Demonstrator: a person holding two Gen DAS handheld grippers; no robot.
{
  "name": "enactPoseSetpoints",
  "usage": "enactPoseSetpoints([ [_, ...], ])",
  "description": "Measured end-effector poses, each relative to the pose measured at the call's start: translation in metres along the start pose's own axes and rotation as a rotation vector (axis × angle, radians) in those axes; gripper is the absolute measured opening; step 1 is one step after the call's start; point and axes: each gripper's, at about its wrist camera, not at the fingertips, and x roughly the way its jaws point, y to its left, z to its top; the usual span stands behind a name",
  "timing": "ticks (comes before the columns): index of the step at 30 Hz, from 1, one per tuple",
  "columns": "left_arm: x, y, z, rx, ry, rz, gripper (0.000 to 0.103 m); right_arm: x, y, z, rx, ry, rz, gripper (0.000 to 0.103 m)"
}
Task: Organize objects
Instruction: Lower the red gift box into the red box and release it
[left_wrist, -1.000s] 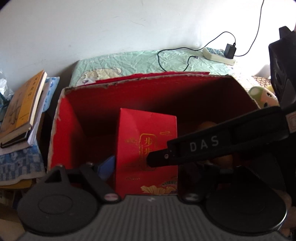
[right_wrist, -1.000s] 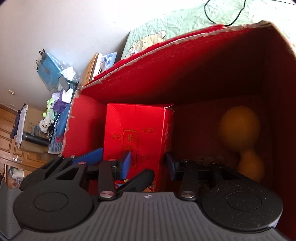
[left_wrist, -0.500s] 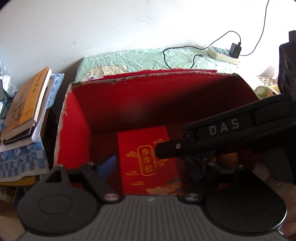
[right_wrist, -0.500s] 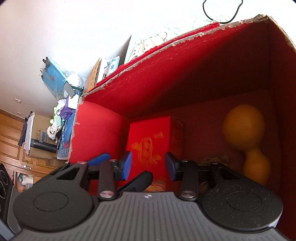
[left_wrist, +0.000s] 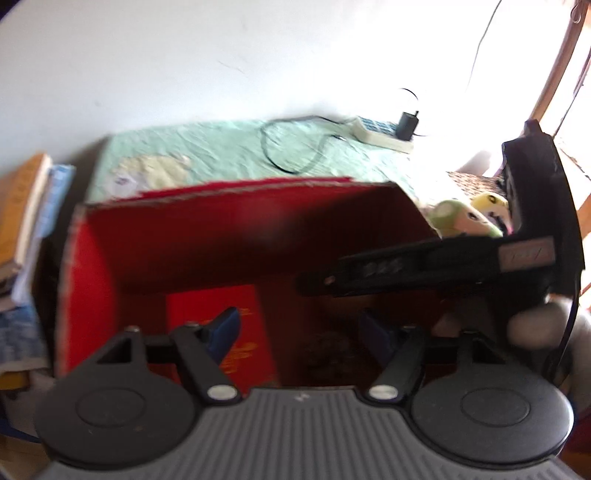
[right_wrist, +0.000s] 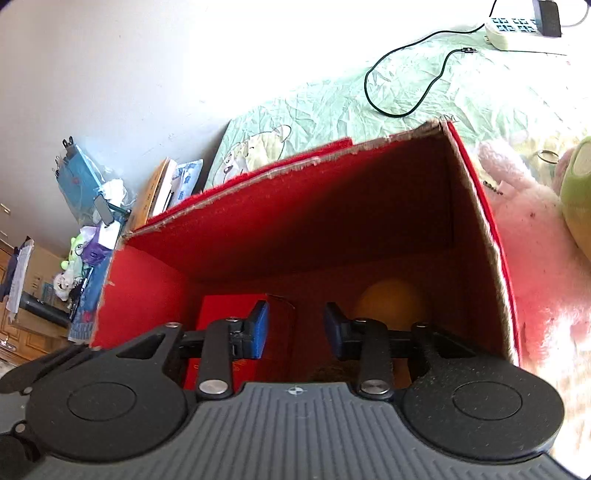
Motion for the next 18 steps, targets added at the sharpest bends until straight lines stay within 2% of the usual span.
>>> enactPoseSetpoints([
  [2, 0.013, -0.002, 0.000, -0.009, 0.030, -0.009, 0.069, 0.002, 0.003, -0.004, -0.036, -0.017, -0.011, 0.028],
  [5, 0.030, 0.001, 0.000, -0.036, 0.078, -0.029, 0.068, 0.001, 0.000, -0.005, -0.022, -0.042, 0.005, 0.029],
  [10, 0.043, -0.002, 0.000, -0.076, 0.114, -0.132, 0.068, -0.001, -0.001, -0.005, -0.024, -0.059, 0.015, 0.030],
  [13, 0.052, -0.006, 0.002, -0.083, 0.135, -0.141, 0.068, -0.001, 0.000, -0.005, -0.023, -0.061, 0.021, 0.031],
  [18, 0.061, 0.006, 0.005, -0.178, 0.174, -0.168, 0.068, 0.000, 0.001, -0.004, -0.020, -0.060, 0.035, 0.032],
])
